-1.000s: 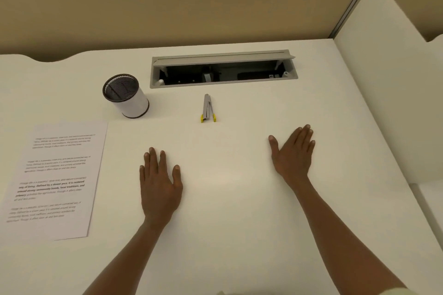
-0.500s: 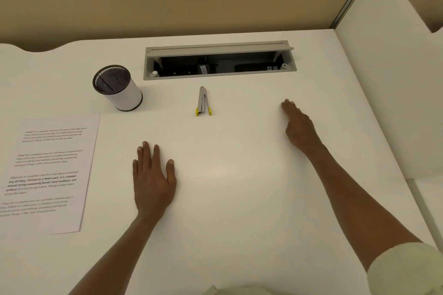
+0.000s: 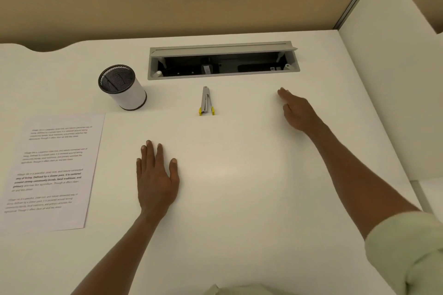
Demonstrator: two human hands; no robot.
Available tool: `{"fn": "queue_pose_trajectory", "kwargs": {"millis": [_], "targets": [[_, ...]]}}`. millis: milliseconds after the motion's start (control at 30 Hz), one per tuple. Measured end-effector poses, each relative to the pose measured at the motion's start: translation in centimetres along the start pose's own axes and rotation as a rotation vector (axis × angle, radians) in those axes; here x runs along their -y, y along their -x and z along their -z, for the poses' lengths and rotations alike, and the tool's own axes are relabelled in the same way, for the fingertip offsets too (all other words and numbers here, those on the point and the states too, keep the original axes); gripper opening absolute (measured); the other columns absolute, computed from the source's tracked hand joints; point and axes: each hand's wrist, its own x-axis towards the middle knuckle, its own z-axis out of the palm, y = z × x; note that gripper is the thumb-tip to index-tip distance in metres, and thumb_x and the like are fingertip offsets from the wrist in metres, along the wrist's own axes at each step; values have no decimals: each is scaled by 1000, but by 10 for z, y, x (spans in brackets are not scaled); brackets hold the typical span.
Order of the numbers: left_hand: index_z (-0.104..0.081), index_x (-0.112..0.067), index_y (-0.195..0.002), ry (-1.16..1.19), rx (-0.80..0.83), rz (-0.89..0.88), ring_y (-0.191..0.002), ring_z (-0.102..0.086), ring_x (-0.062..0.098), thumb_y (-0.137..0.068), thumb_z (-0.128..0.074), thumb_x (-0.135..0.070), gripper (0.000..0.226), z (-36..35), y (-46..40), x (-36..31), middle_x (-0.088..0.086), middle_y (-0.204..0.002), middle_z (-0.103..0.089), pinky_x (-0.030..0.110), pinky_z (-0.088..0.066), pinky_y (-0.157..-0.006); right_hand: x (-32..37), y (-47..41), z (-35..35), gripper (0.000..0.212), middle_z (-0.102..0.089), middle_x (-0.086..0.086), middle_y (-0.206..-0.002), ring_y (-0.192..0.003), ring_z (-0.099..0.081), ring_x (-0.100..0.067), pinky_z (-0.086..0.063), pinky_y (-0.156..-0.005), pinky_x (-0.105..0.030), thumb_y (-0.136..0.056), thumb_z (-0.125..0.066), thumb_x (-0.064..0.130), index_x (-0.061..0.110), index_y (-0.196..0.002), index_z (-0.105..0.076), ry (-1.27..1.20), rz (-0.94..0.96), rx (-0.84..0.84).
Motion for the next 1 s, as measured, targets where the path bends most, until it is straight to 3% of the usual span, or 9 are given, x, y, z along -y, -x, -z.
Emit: {"fn": "queue_pose_trajectory", "kwargs": {"millis": [100,267,400,467,600,833,1000], "targets": [[-33,-10,-155,-2,-3,-4,-156,-8,22,-101,-29,-47,66,1,2,1,8,-168,-14,42,-10,-126,-10,0,-5,58,-40,-5,-152,-139,-41,-25,-30,-117,-42,-89,-37,-6,12,-144,-44,140,32,50],[-33,-11,-155,-1,-8,-3,-156,-8,22,-101,-29,-47,65,1,1,1,8,-168,-15,41,-10,-127,-10,54,-17,59,-51,-9,-142,-133,-47,-24,-35,-114,-41,-82,-40,-16,6,-135,-55,144,170,-90],[-33,-10,-155,3,-3,-2,-156,-9,23,-100,-28,-48,67,2,3,0,9,-168,-15,42,-10,-127,-3,67,-18,49,-65,-7,-126,-116,-60,-13,-35,-103,-8,-86,-42,-14,5,-125,-64,-70,30,-208],[-33,-10,-155,4,-3,-2,-156,-9,23,-100,-27,-49,68,3,3,-1,9,-168,-15,42,-10,-126,-2,64,-16,36,-70,-8,-116,-104,-64,-14,-40,-90,-1,-90,-50,-8,4,-119,-67,-197,-71,-307],[-33,-10,-155,3,1,-1,-156,-9,23,-100,-27,-49,68,4,3,-2,9,-168,-15,42,-10,-127,-8,59,-17,29,-68,-11,-104,-98,-65,-25,-46,-84,-17,-86,-65,-2,4,-114,-69,-245,-142,-295],[-33,-10,-155,2,5,1,-156,-8,22,-100,-29,-48,67,3,2,-1,8,-168,-14,41,-9,-127,1,54,-22,22,-65,-12,-95,-89,-61,-20,-38,-74,-5,-82,-74,7,3,-103,-74,-219,-158,-274],[-33,-9,-155,3,1,-3,-156,-8,23,-100,-28,-48,68,4,3,-1,9,-168,-14,41,-10,-127,8,53,-26,13,-67,-11,-91,-83,-60,-18,-40,-75,-19,-82,-73,7,2,-95,-76,-105,-164,-319]]}}
